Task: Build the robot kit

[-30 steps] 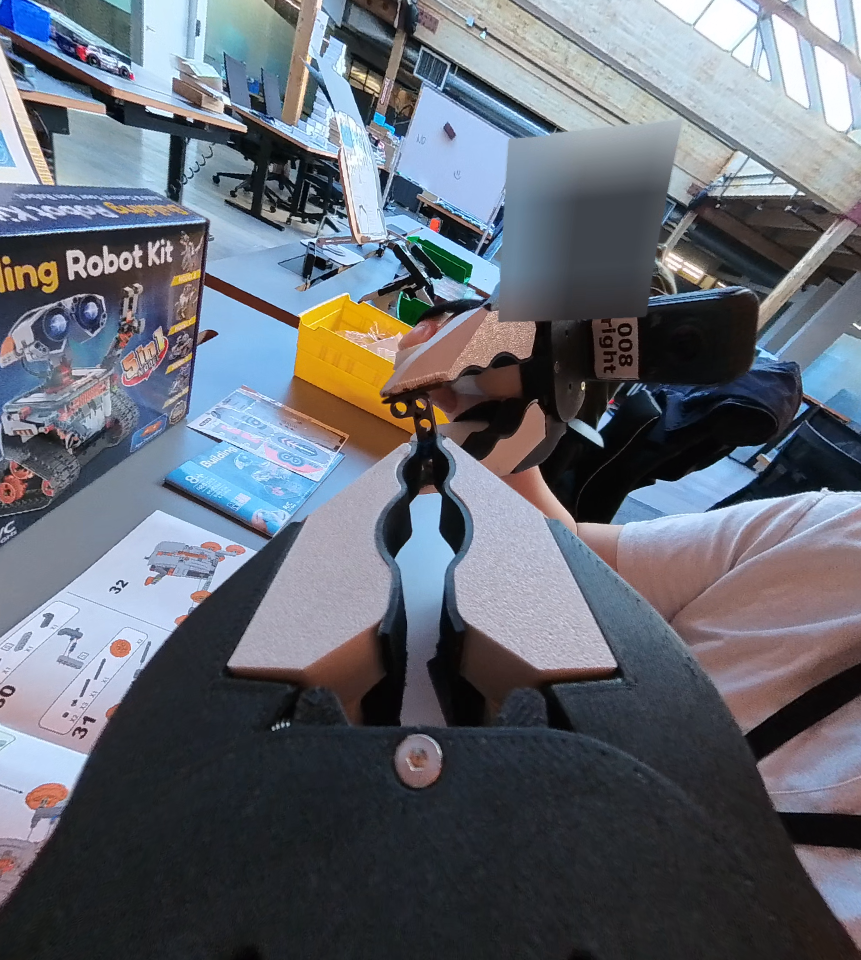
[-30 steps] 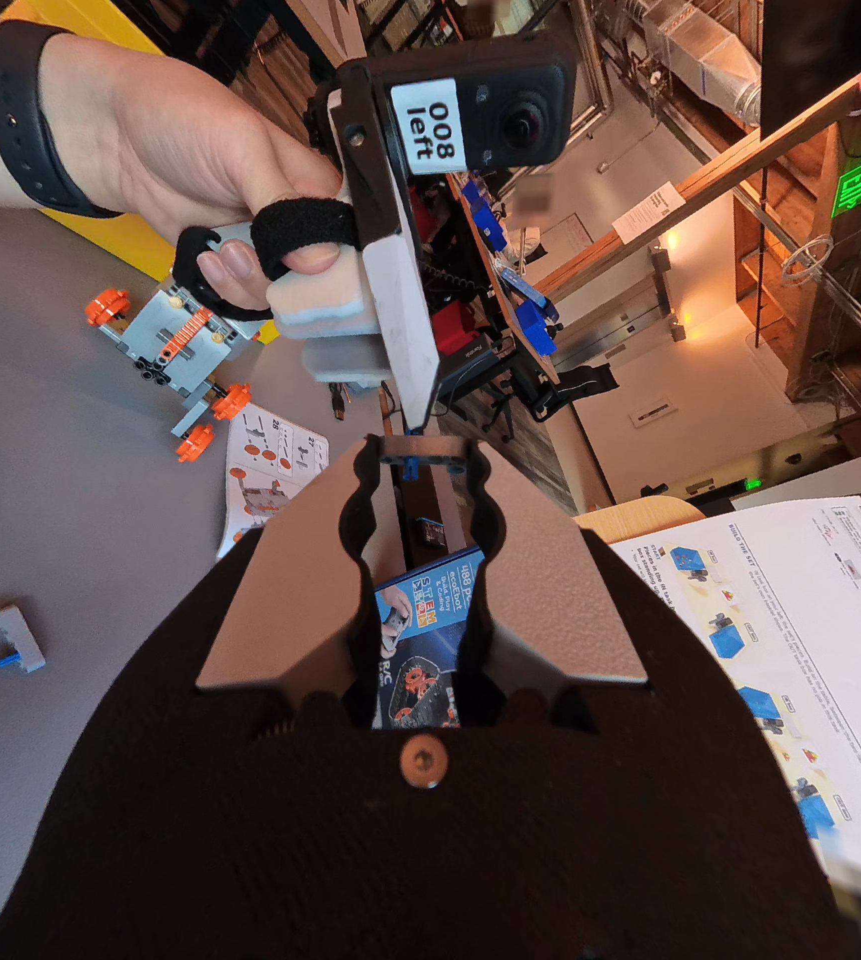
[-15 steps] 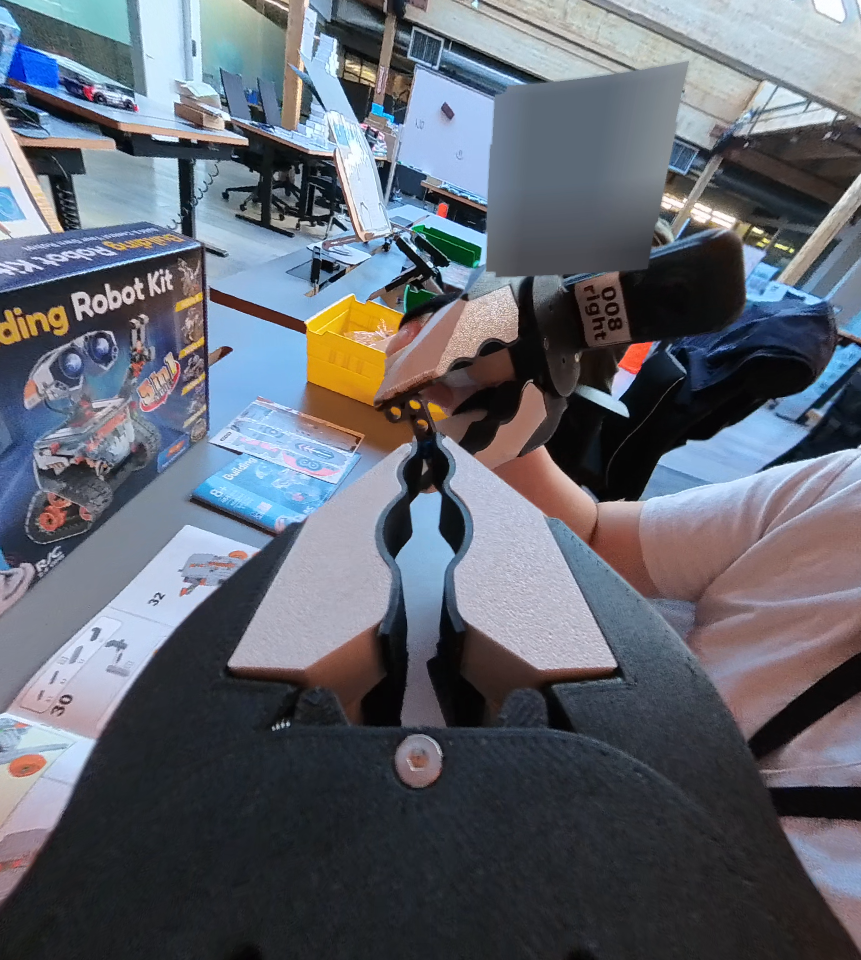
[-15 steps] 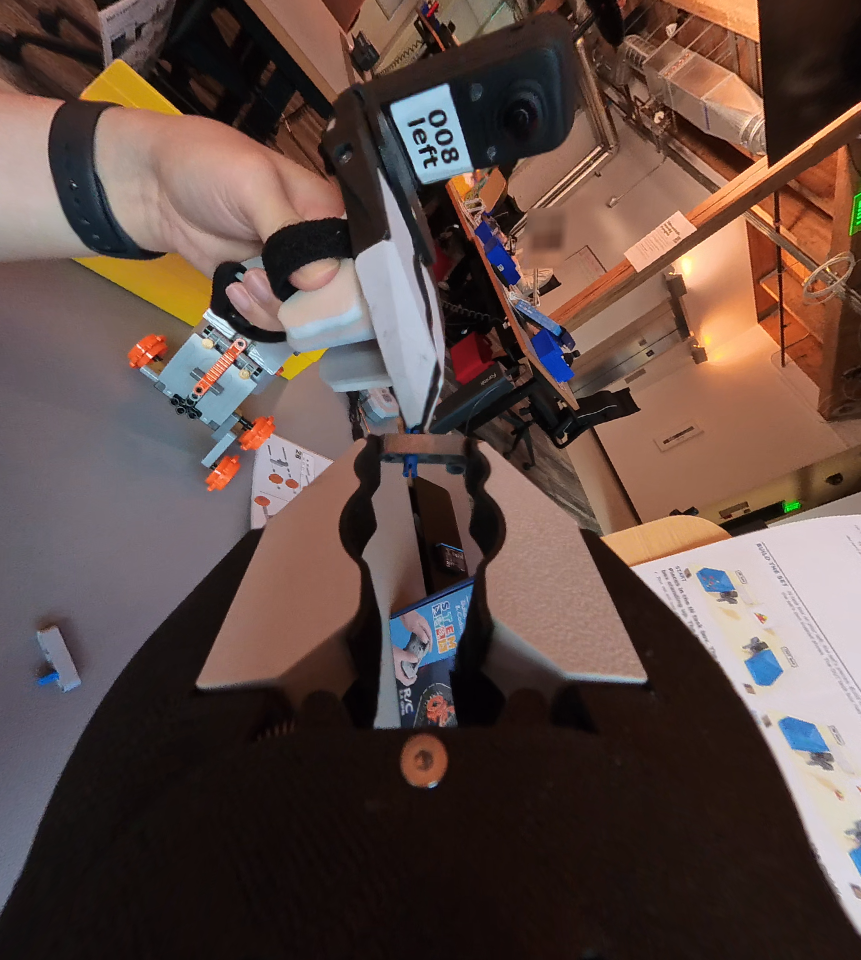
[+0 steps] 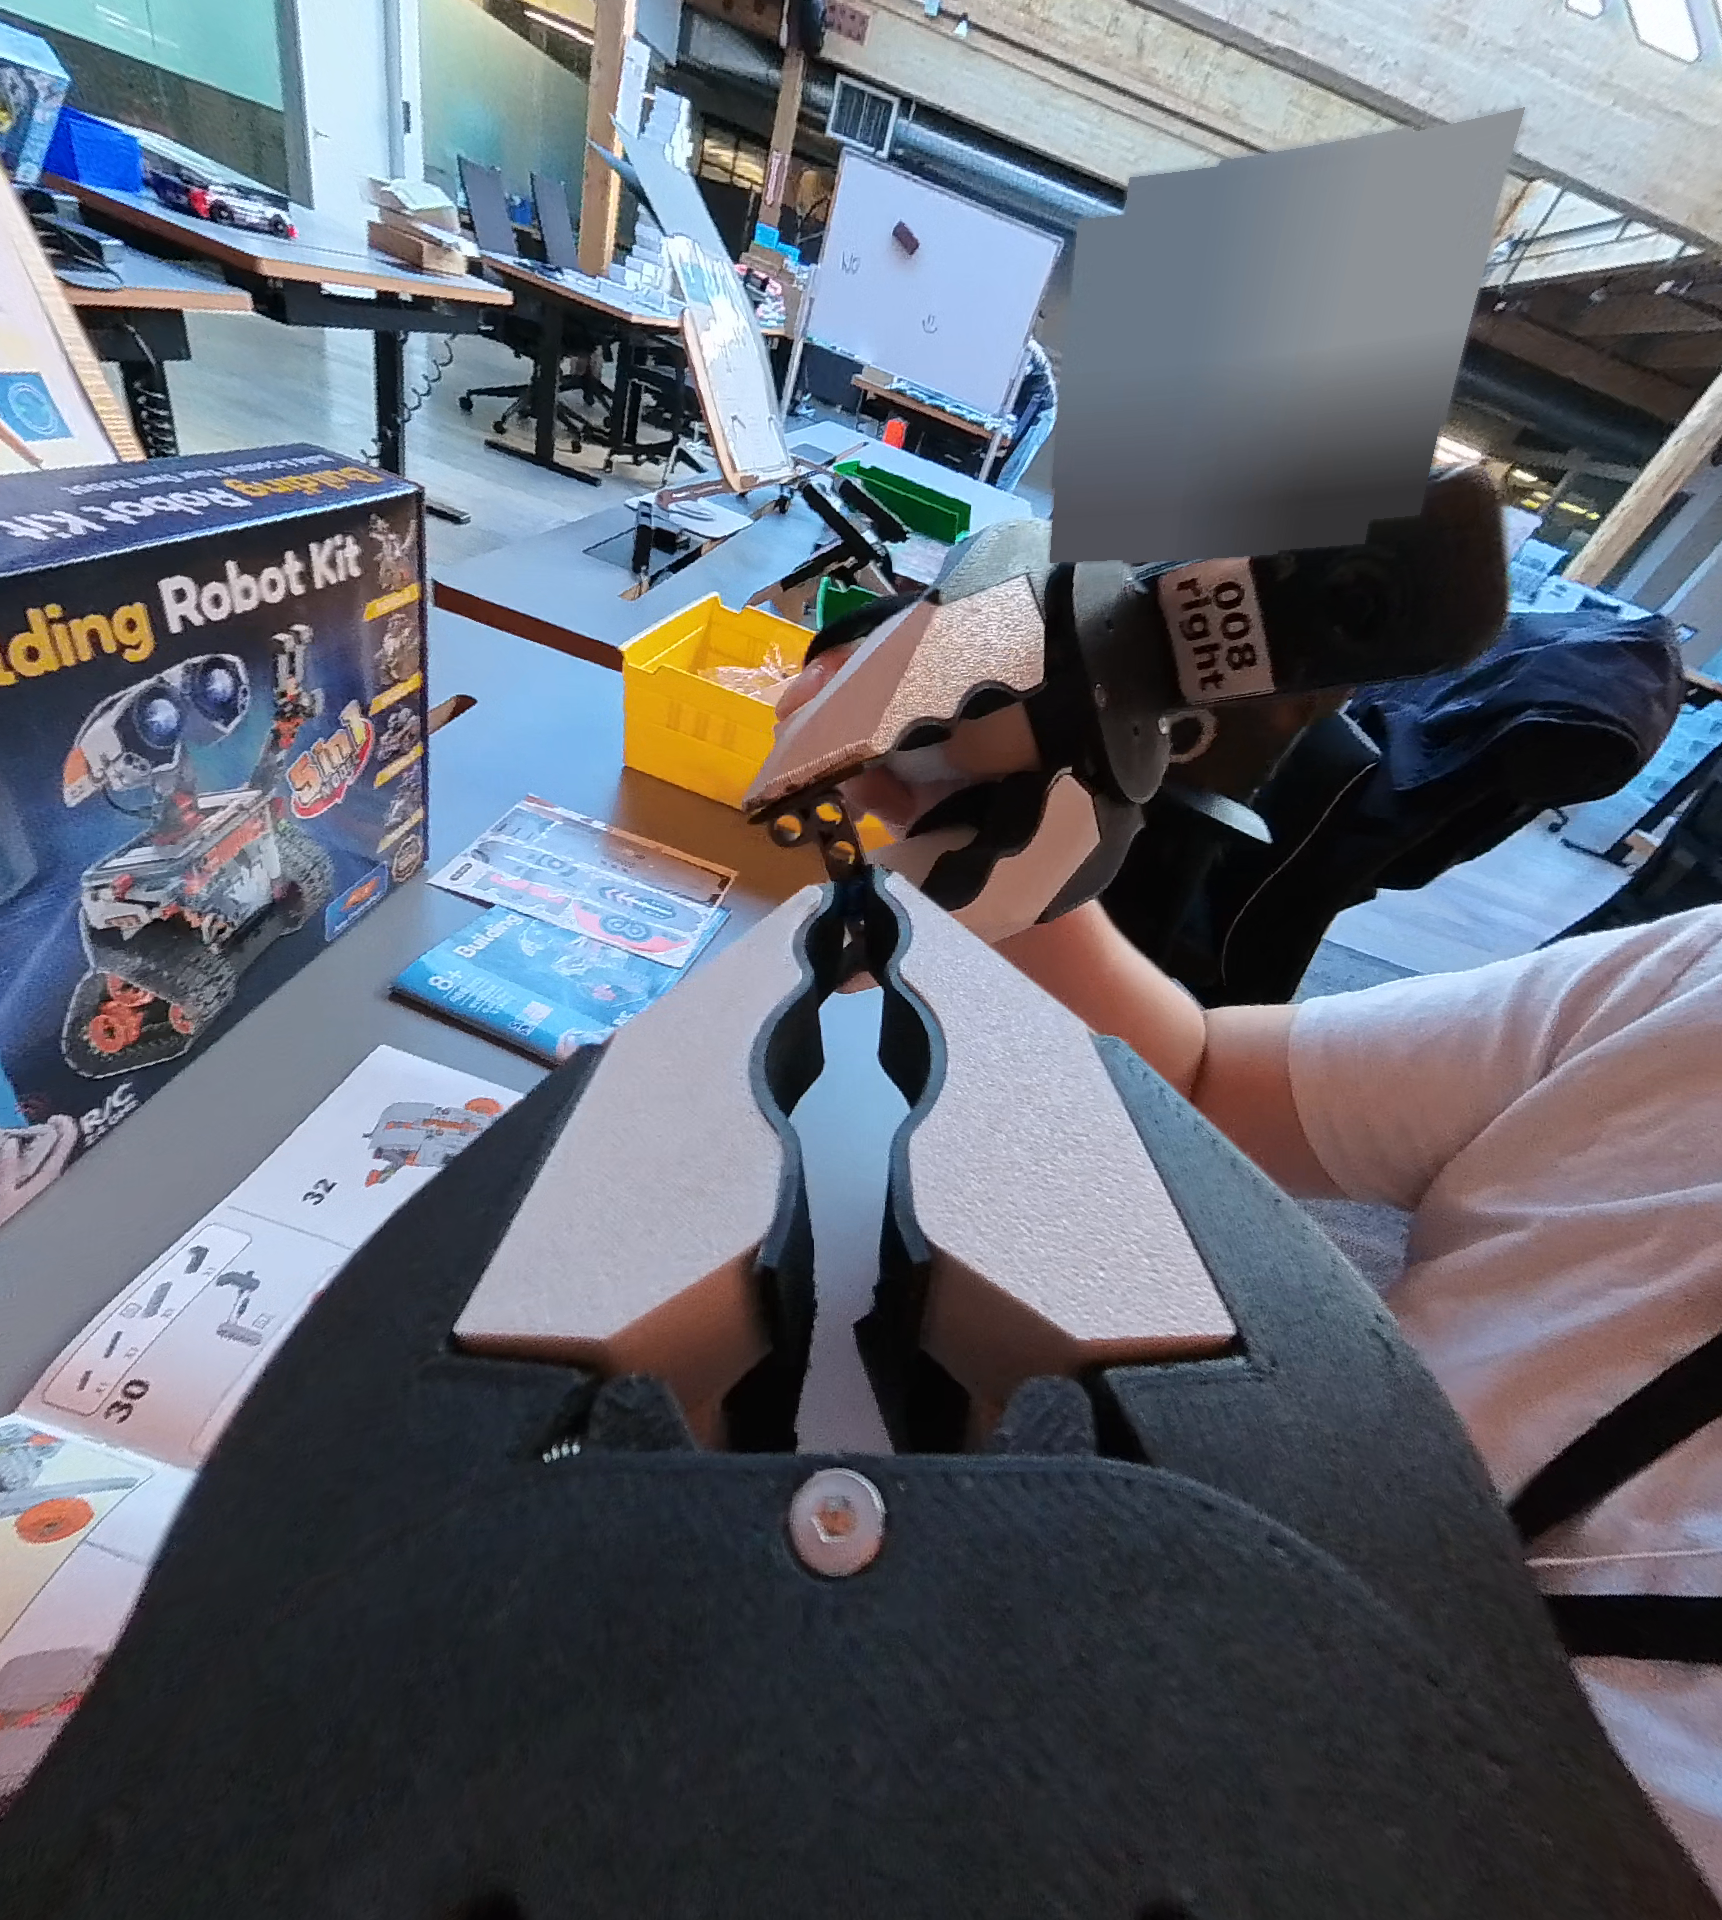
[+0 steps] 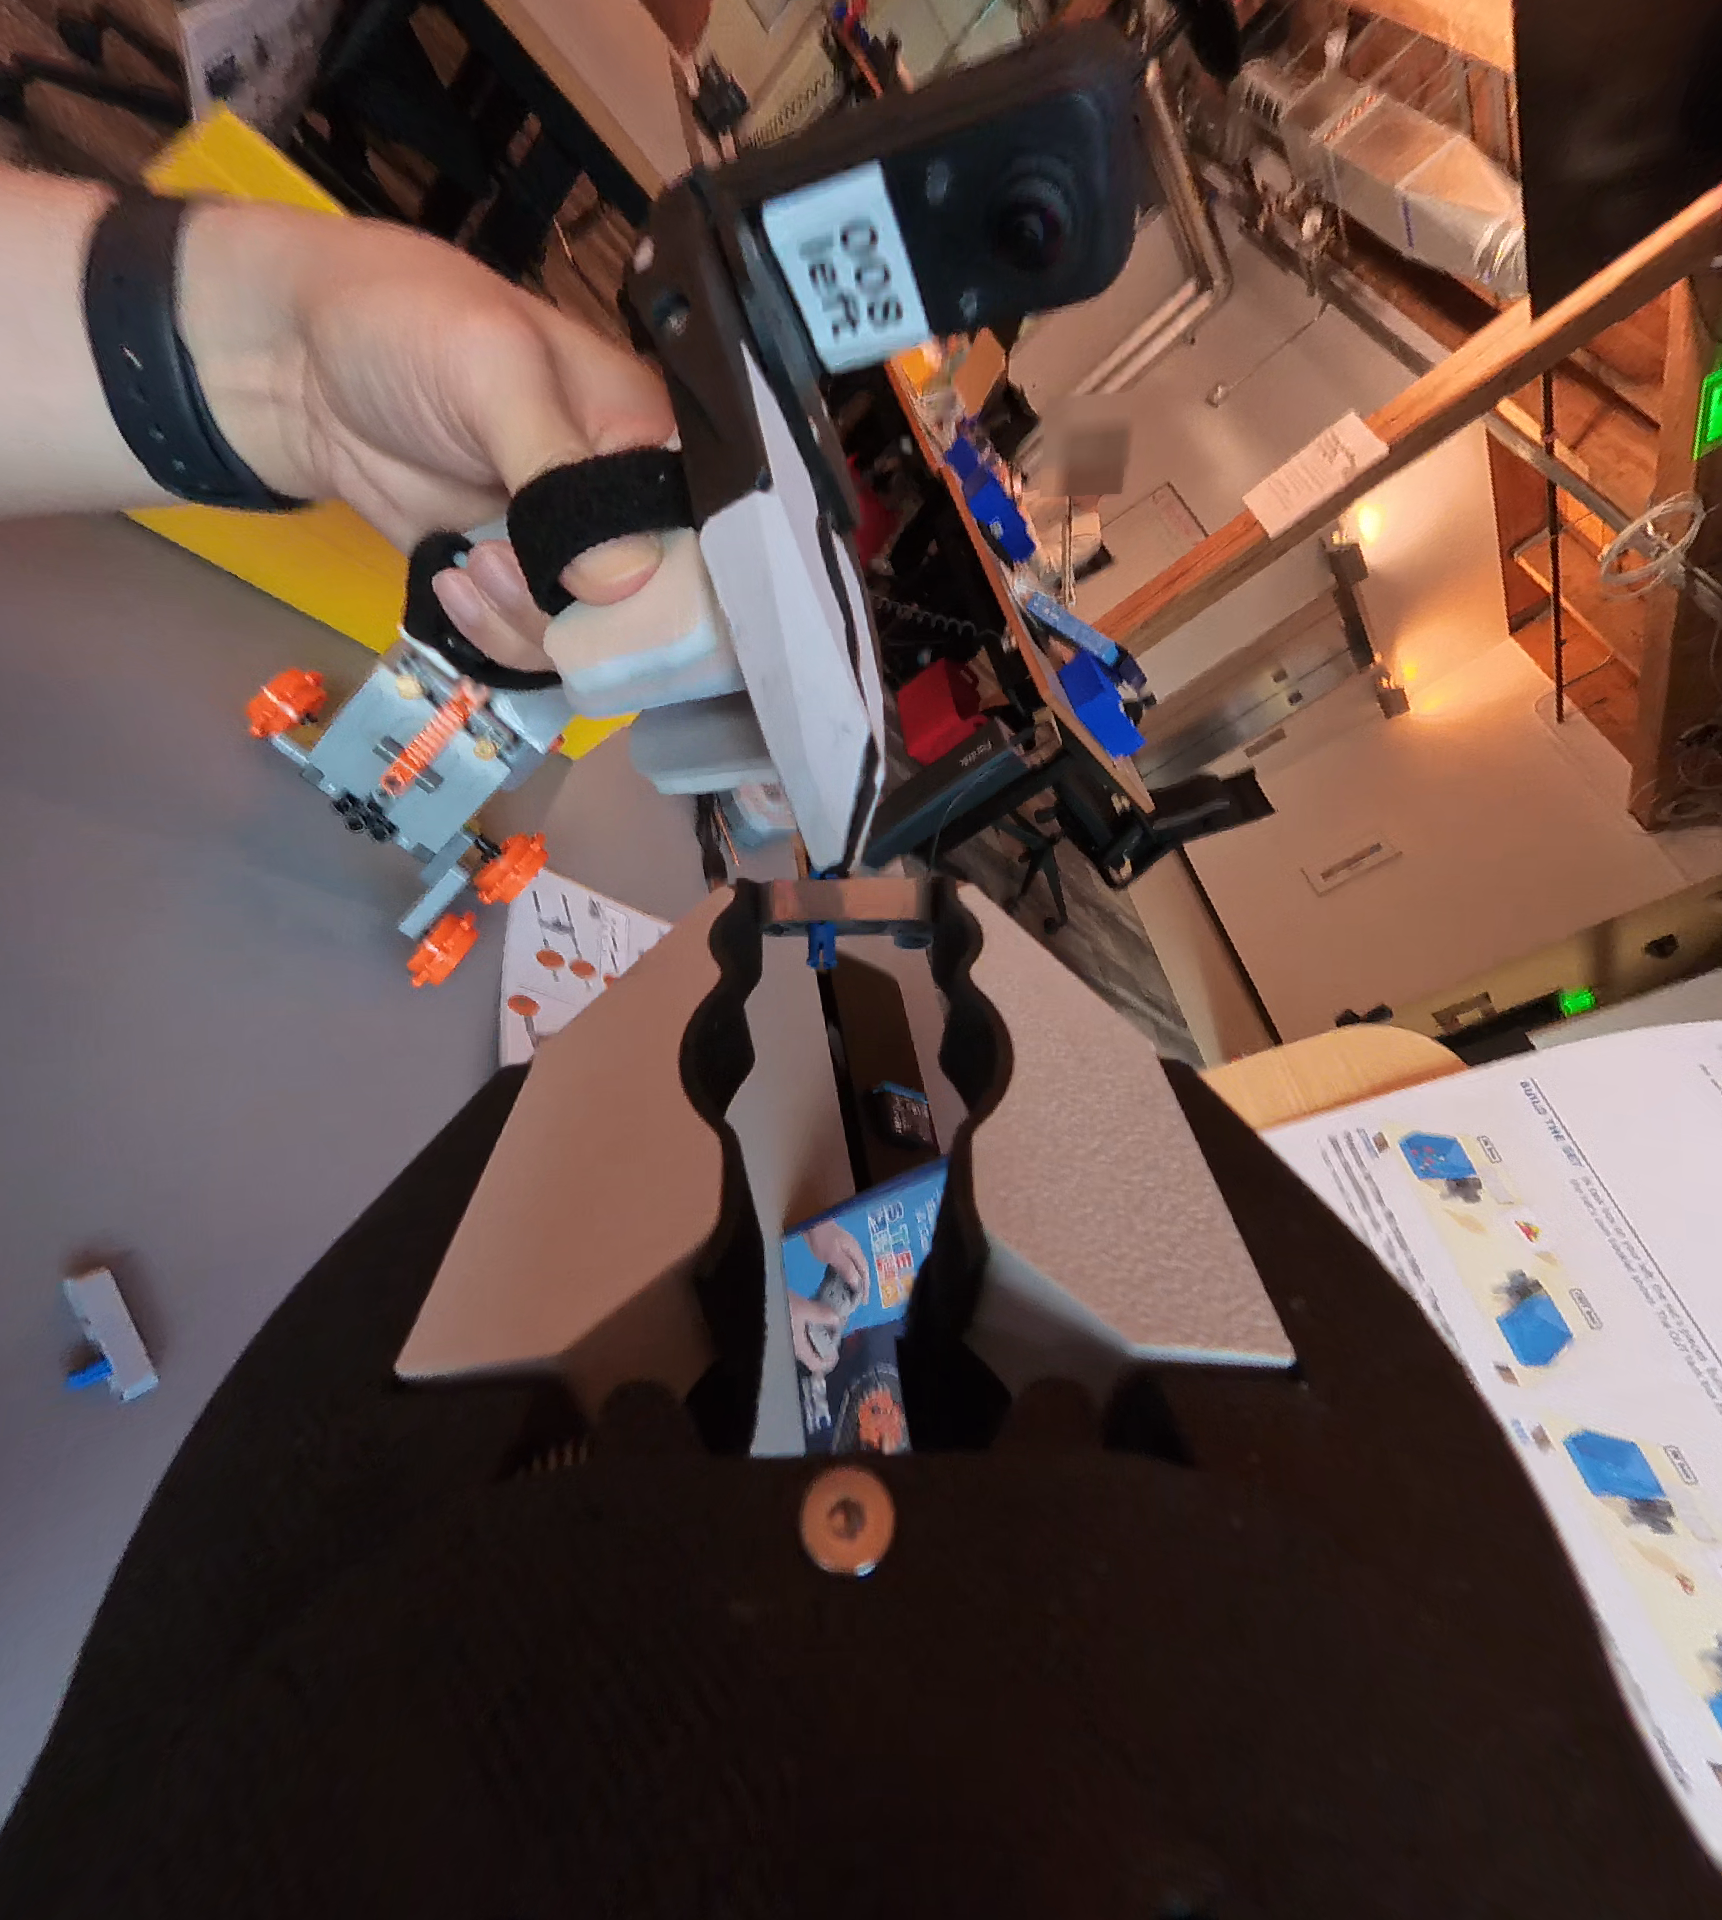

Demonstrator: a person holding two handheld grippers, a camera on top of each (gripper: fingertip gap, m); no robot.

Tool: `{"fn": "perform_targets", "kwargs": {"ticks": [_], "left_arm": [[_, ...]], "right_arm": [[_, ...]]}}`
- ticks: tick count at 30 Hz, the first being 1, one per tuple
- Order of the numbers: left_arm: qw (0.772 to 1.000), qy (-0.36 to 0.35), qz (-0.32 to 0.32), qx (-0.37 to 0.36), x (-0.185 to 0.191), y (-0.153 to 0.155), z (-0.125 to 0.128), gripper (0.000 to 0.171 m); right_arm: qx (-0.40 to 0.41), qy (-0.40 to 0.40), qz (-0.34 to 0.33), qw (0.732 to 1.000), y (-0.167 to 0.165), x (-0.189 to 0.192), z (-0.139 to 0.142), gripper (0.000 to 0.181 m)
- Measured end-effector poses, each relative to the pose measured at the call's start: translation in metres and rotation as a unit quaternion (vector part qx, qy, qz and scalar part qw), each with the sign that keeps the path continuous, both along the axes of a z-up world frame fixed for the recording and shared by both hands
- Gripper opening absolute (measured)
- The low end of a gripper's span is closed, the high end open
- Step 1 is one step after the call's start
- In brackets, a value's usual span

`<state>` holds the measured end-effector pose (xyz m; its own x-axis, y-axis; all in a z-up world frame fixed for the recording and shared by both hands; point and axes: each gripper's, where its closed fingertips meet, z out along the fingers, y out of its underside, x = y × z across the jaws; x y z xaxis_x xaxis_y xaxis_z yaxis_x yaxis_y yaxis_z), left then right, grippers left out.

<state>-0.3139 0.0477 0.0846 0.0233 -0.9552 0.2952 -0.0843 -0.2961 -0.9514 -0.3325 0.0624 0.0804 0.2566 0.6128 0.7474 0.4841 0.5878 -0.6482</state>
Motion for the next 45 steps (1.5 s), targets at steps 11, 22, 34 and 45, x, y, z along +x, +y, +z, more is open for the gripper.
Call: {"fn": "perform_targets", "kwargs": {"ticks": [11,22,34,45], "left_arm": [[0.999,-0.015,0.024,-0.027,0.005,0.015,-0.004,0.006],[0.993,-0.102,0.021,-0.053,-0.011,0.023,0.021,0.005],[0.996,-0.064,0.029,-0.047,-0.004,0.021,0.012,0.005],[0.996,-0.024,0.010,-0.083,0.002,0.016,-0.001,0.005]], "right_arm": [[0.072,-0.044,-0.069,0.994,0.016,-0.003,-0.001,0.032],[-0.282,0.236,0.093,0.925,0.012,0.031,0.034,0.025],[-0.554,0.343,0.261,0.712,0.010,0.014,0.032,0.020],[-0.612,0.299,0.258,0.686,0.007,0.005,0.012,0.006]]}}
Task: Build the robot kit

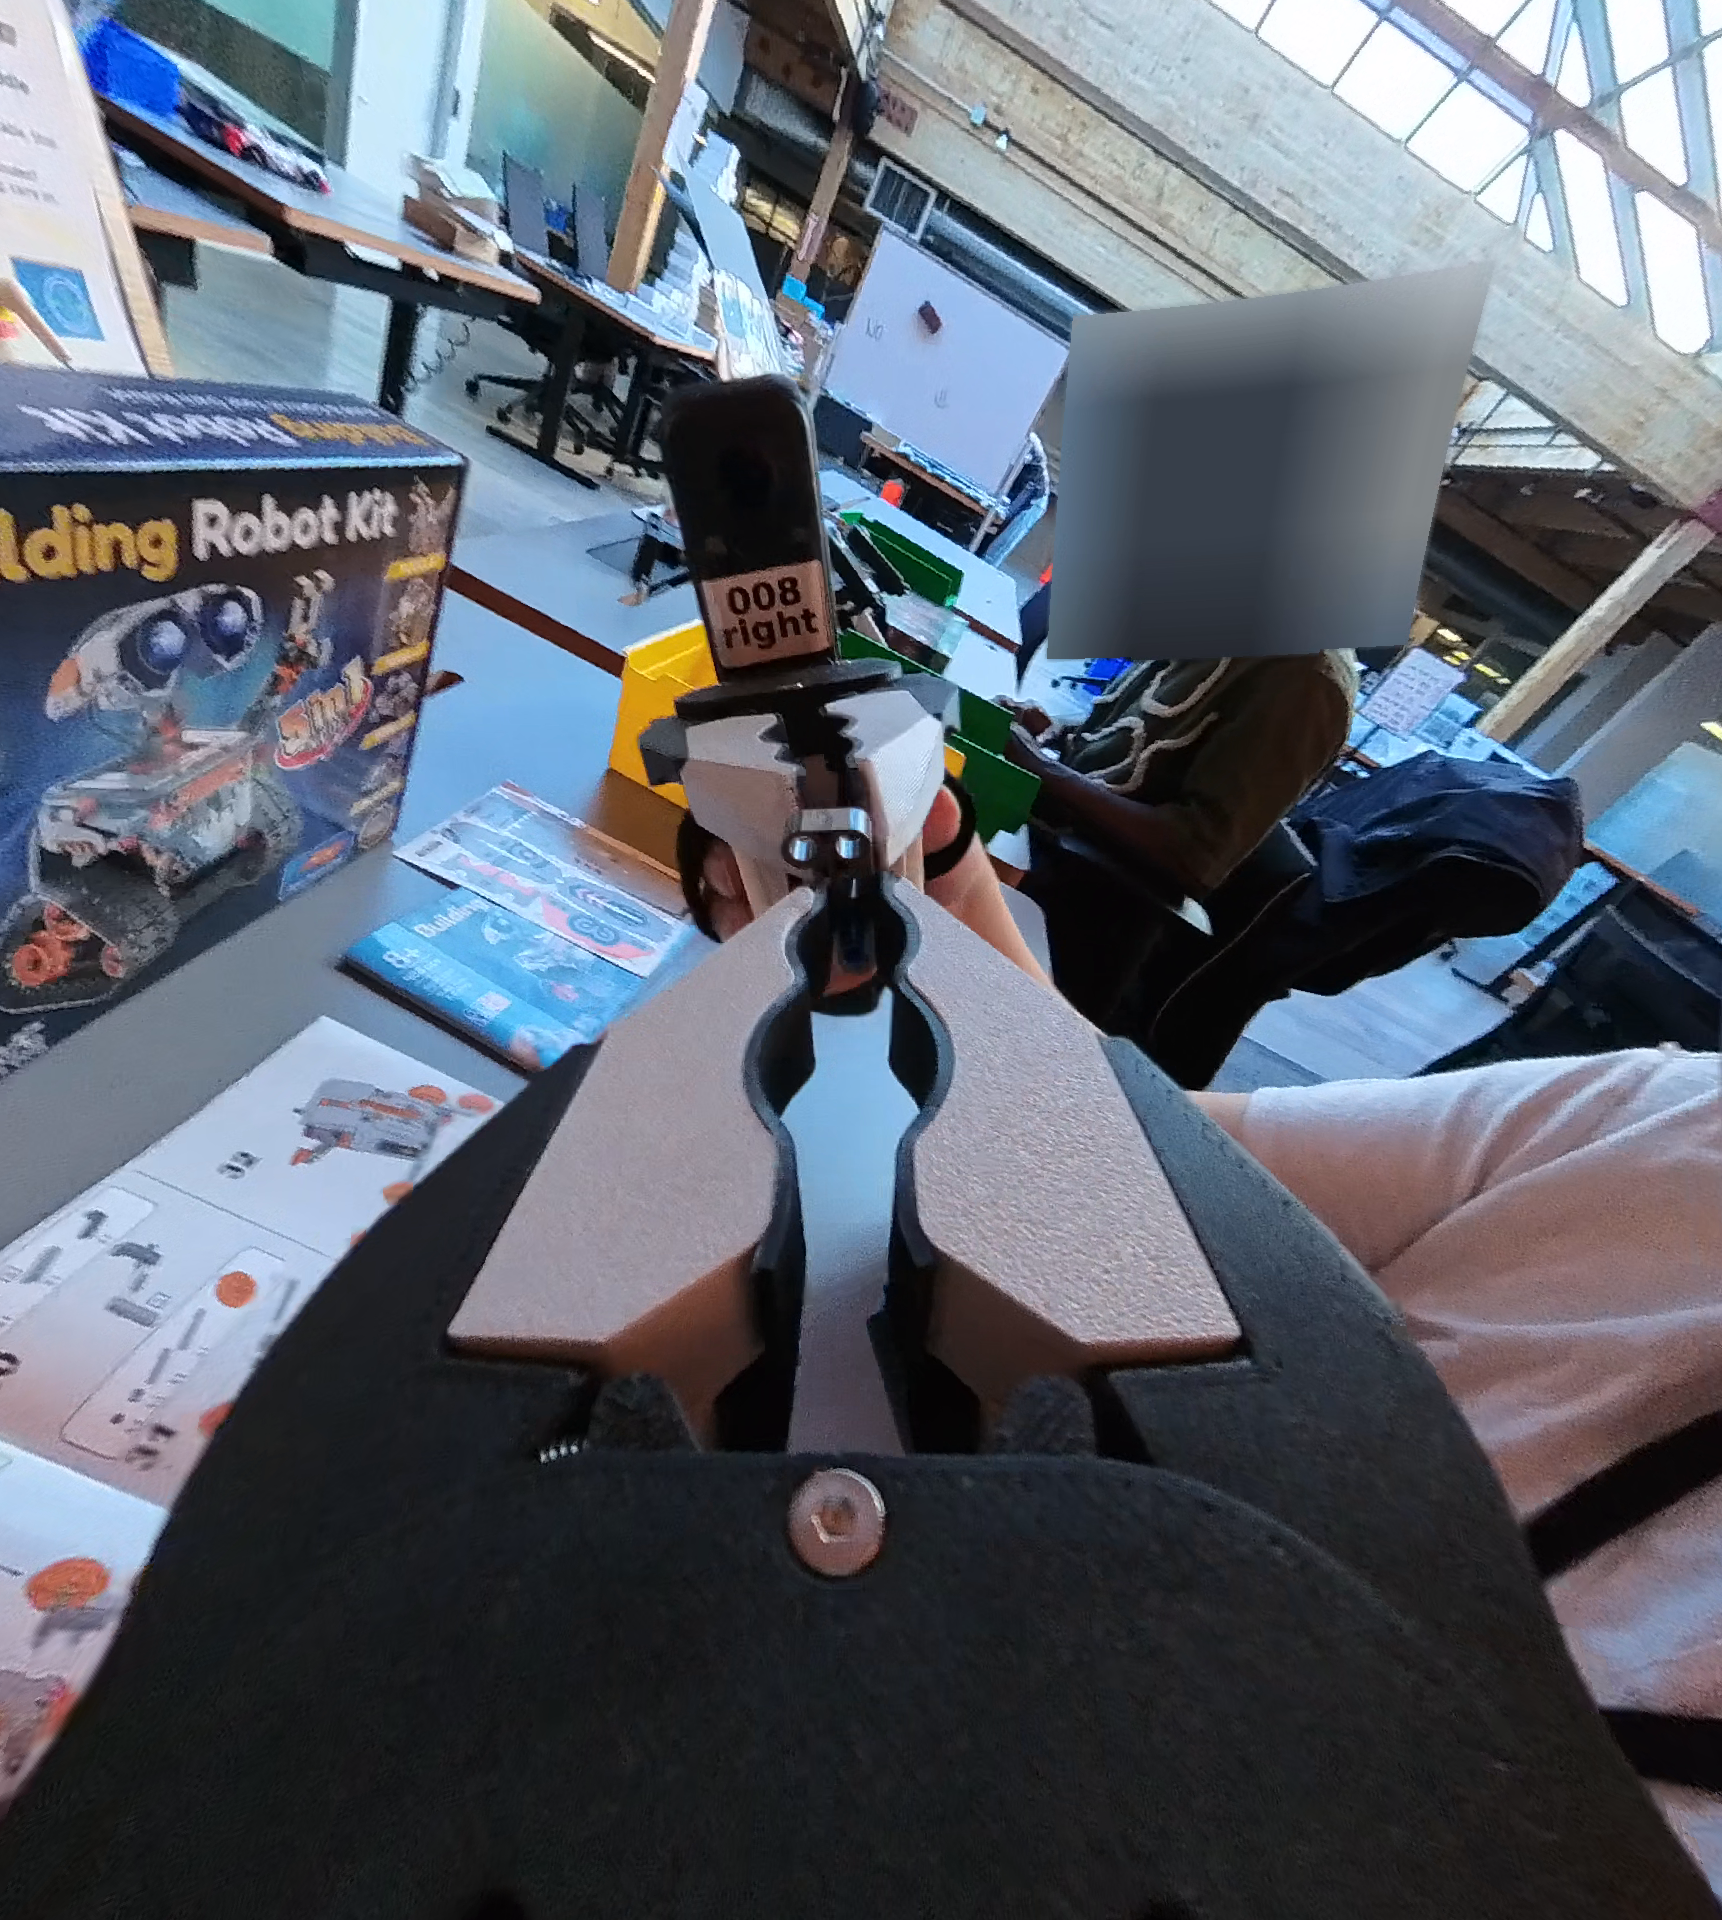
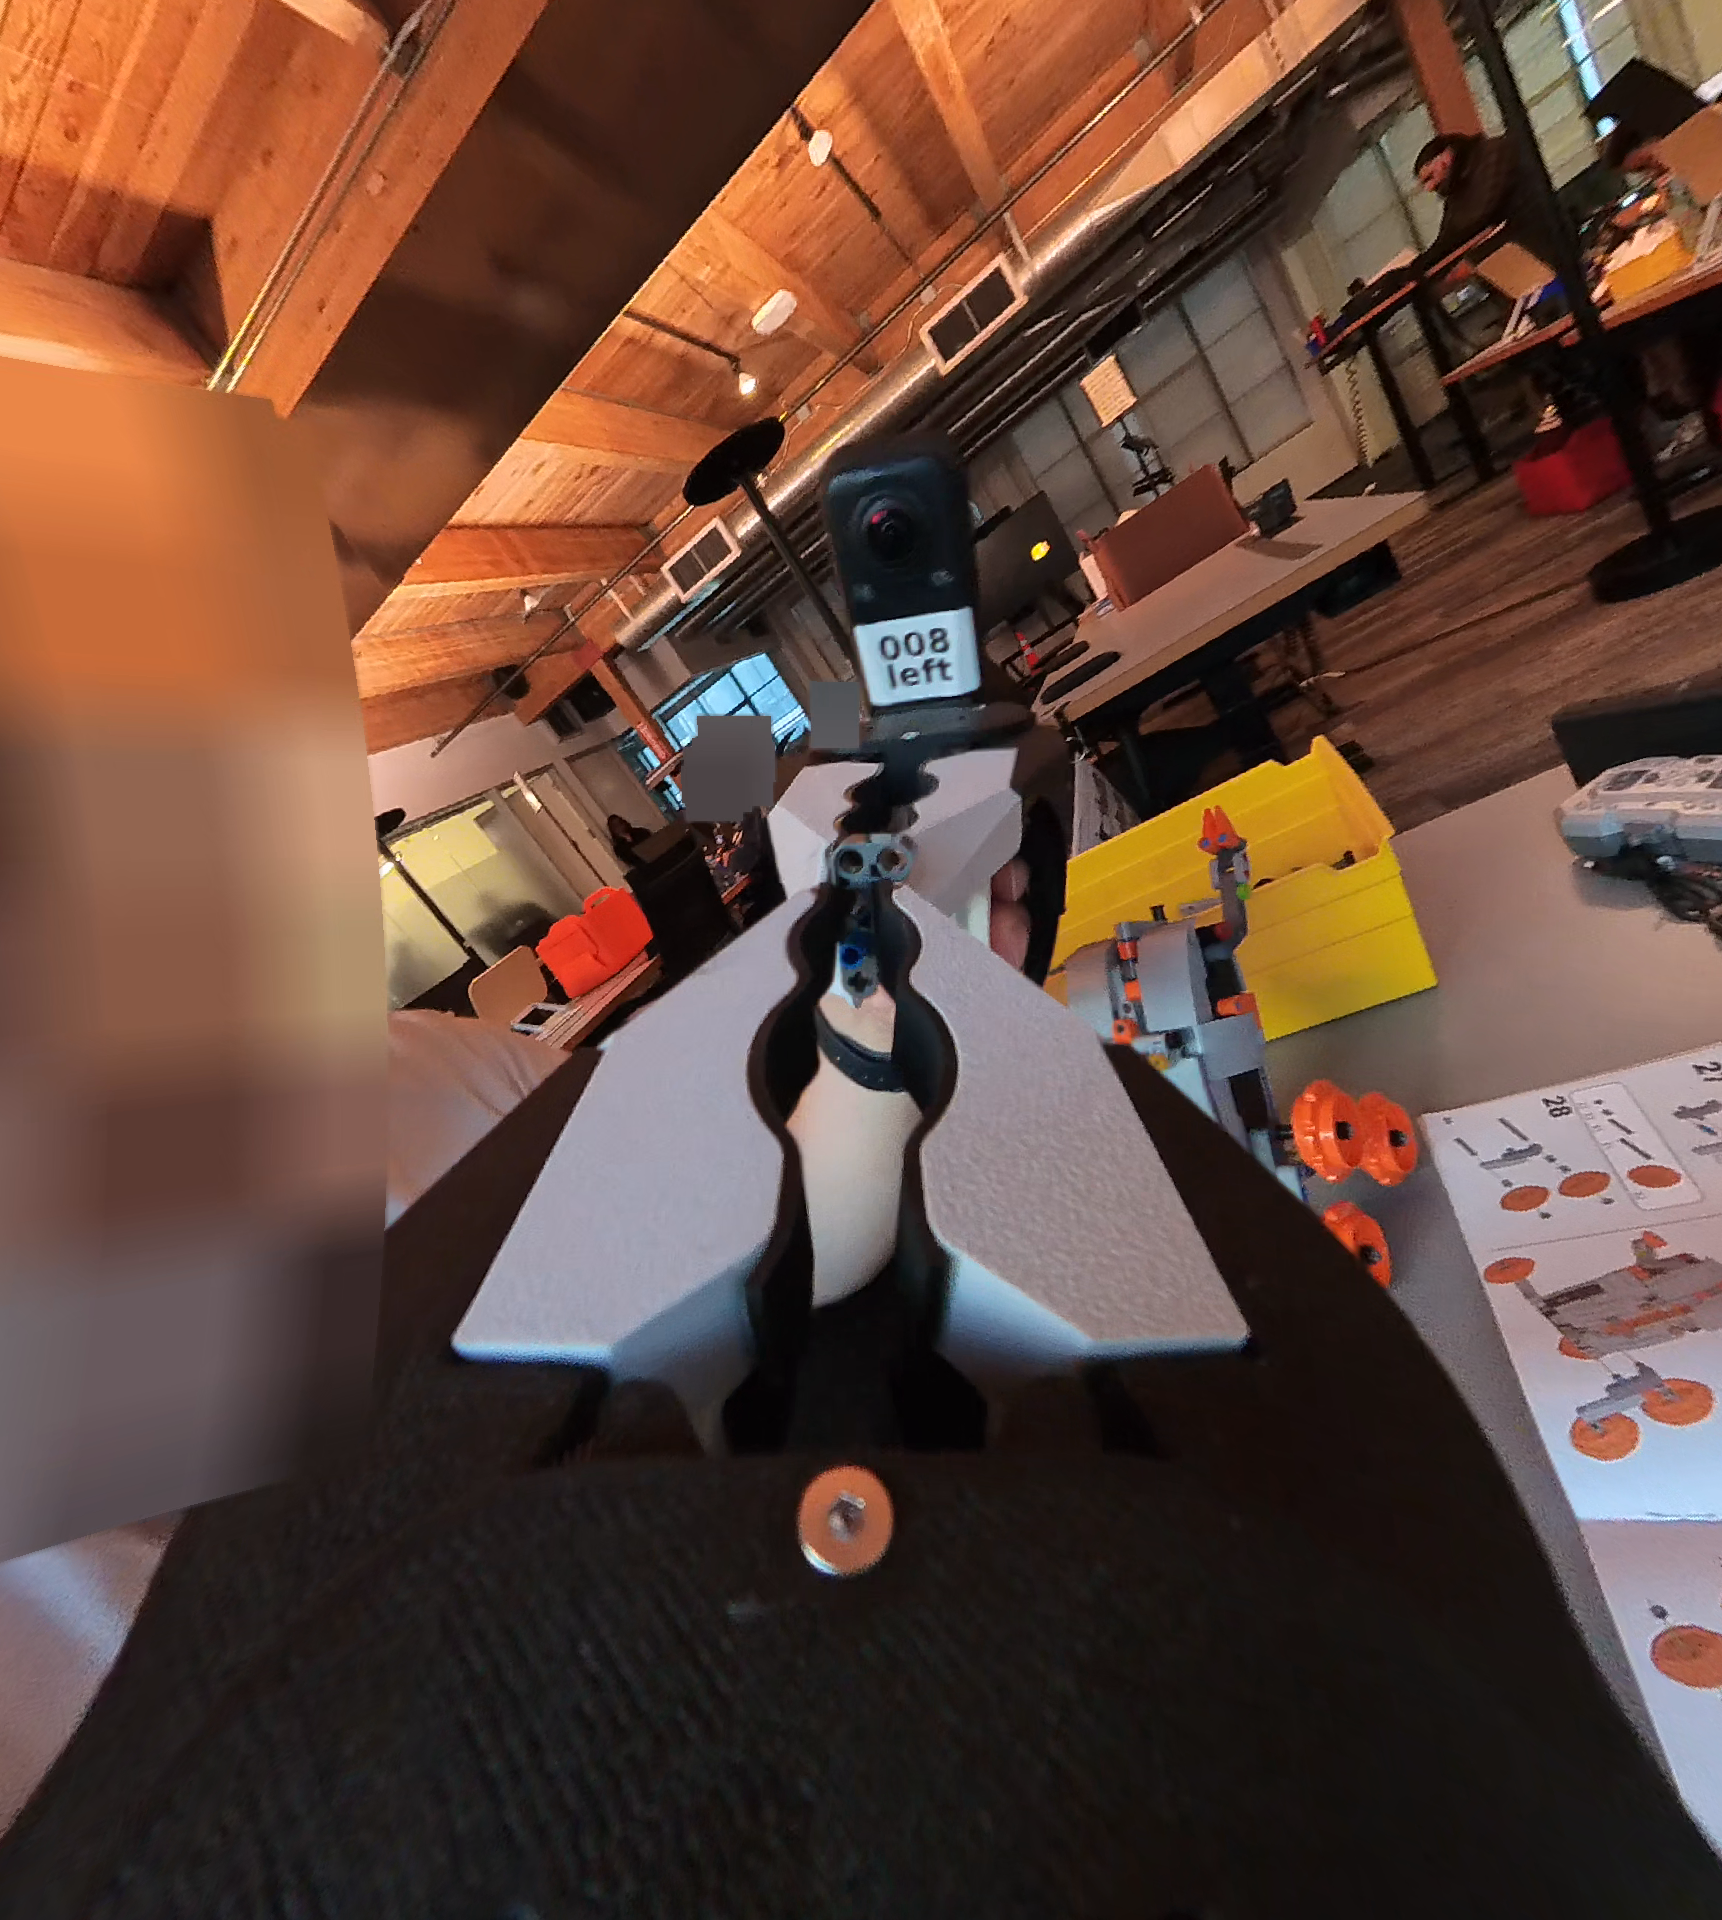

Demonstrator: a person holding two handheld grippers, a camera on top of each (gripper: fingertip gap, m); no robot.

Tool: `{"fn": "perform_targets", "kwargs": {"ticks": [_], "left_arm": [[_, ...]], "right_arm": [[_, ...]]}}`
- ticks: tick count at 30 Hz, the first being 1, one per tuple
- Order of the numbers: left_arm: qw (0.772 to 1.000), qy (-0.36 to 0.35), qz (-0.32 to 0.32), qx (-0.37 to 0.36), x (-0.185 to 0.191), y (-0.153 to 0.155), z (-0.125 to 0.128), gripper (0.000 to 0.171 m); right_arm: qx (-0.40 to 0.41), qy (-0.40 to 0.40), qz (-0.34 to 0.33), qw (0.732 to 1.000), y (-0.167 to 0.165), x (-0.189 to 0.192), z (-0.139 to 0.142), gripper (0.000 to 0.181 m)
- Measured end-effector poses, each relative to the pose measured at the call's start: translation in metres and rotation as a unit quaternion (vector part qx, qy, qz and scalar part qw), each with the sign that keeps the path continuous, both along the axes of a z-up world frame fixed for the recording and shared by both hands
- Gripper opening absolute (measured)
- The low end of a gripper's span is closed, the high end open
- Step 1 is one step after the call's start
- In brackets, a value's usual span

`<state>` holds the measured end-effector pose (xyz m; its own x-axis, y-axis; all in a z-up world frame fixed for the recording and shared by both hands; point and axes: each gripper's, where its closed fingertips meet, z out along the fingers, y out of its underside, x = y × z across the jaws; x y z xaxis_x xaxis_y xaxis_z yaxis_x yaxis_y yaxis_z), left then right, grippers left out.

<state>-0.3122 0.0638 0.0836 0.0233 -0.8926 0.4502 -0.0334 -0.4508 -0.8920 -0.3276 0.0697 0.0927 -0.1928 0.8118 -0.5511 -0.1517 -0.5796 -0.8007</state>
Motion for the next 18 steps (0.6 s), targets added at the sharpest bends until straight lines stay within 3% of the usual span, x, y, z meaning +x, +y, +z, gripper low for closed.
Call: {"fn": "perform_targets", "kwargs": {"ticks": [6,9,18], "left_arm": [[0.999,0.033,0.024,-0.012,-0.001,0.007,-0.010,0.005],[0.999,0.038,0.026,-0.008,-0.001,0.008,-0.013,0.005],[0.998,0.054,0.031,0.019,0.001,0.009,-0.017,0.008]], "right_arm": [[-0.018,-0.021,-0.008,1.000,0.006,-0.002,-0.009,0.013],[-0.032,-0.019,-0.007,0.999,0.009,-0.003,-0.012,0.005],[-0.053,0.017,-0.002,0.998,0.016,0.004,-0.008,0.005]]}}
